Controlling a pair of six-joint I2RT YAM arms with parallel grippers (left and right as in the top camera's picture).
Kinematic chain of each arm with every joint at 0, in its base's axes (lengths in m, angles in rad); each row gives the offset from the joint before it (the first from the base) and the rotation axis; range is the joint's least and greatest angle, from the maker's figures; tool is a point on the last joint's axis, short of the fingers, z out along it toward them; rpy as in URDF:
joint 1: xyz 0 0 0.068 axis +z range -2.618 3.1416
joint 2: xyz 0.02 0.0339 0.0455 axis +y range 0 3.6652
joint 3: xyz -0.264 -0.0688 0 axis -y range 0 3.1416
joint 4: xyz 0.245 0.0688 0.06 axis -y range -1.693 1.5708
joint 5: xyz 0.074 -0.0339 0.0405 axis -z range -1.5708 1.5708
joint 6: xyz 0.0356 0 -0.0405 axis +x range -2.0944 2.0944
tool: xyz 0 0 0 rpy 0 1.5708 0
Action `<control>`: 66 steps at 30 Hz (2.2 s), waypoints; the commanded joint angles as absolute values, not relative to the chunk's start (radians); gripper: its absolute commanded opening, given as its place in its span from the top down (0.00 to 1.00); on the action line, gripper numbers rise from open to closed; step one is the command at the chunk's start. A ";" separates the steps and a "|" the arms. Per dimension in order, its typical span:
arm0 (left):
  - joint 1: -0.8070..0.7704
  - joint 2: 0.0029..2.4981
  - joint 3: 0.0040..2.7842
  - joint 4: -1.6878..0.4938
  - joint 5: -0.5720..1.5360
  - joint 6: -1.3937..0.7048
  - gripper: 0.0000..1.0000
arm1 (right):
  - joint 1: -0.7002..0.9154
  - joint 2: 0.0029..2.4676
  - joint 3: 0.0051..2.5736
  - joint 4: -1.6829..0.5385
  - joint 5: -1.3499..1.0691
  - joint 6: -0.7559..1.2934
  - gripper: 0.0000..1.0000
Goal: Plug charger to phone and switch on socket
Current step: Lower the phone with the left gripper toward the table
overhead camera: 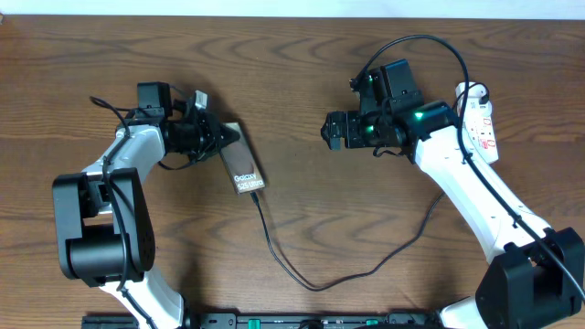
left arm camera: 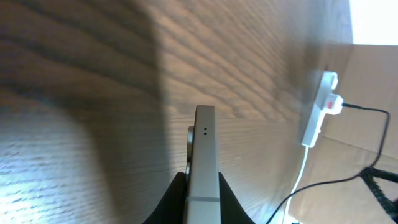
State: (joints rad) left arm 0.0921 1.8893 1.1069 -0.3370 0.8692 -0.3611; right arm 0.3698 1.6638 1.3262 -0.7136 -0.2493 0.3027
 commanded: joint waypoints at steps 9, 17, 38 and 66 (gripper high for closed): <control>0.083 1.896 1.116 -0.348 0.836 -0.348 0.93 | 0.368 1.661 1.338 -0.721 -0.242 0.291 0.01; 0.083 1.956 1.116 -0.351 0.836 -0.348 0.92 | 0.368 1.661 1.338 -0.723 -0.242 0.291 0.01; 0.083 1.989 1.116 -0.351 0.836 -0.348 0.72 | 0.368 1.661 1.338 -0.726 -0.242 0.291 0.01; 0.084 1.989 1.116 -0.436 0.745 -0.348 0.31 | 0.368 1.661 1.338 -0.727 -0.242 0.291 0.01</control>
State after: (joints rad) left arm 0.0868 1.9778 1.1229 -0.4164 0.8429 -0.3607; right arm 0.3698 1.6638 1.3262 -0.7250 -0.2493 0.3027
